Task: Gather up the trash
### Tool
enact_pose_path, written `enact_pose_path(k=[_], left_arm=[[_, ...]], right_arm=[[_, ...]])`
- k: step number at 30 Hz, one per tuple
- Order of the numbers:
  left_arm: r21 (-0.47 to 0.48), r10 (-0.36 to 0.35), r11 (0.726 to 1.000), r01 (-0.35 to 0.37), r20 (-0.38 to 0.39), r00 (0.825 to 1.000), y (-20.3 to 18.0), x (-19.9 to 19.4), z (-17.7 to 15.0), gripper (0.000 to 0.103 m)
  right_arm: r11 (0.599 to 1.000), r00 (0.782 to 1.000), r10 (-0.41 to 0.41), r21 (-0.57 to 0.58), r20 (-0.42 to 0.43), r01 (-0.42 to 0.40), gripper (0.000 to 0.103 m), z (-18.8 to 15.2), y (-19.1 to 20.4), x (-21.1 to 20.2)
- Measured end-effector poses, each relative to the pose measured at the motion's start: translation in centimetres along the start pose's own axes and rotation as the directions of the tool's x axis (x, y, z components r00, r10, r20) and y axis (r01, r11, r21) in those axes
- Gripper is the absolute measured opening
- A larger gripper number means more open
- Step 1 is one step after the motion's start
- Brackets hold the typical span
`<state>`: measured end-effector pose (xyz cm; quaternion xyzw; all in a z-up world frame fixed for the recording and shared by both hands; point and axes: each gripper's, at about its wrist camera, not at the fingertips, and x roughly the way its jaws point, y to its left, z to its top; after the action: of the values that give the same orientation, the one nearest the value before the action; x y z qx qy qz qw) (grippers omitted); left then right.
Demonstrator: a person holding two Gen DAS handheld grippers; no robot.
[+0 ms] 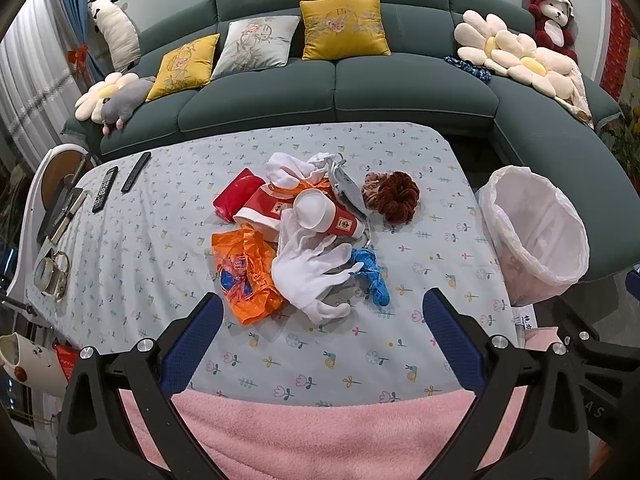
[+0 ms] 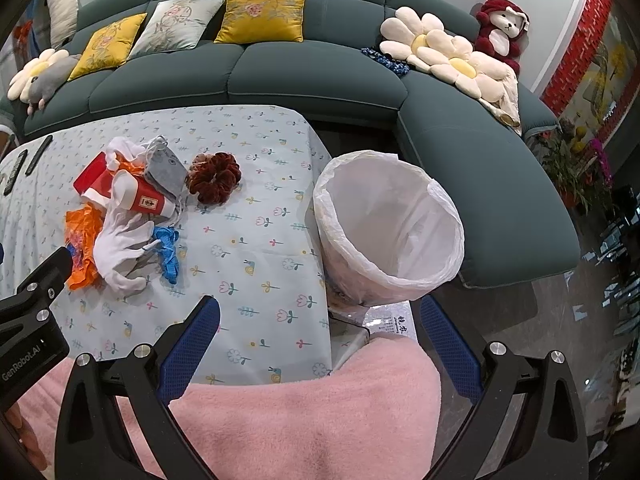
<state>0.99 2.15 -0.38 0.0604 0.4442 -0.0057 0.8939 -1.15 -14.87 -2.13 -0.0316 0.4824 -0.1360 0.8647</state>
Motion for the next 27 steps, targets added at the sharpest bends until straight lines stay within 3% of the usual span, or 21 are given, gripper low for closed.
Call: enact_pose_path(k=[27], left_arm=[[0.003,0.011,1.000,-0.011,-0.001,1.000,-0.29,-0.29,-0.19,0.095]], right_arm=[[1.000,1.000,0.003,0.008,-0.003,-0.003,0.096,0.16,-0.87,0.41]])
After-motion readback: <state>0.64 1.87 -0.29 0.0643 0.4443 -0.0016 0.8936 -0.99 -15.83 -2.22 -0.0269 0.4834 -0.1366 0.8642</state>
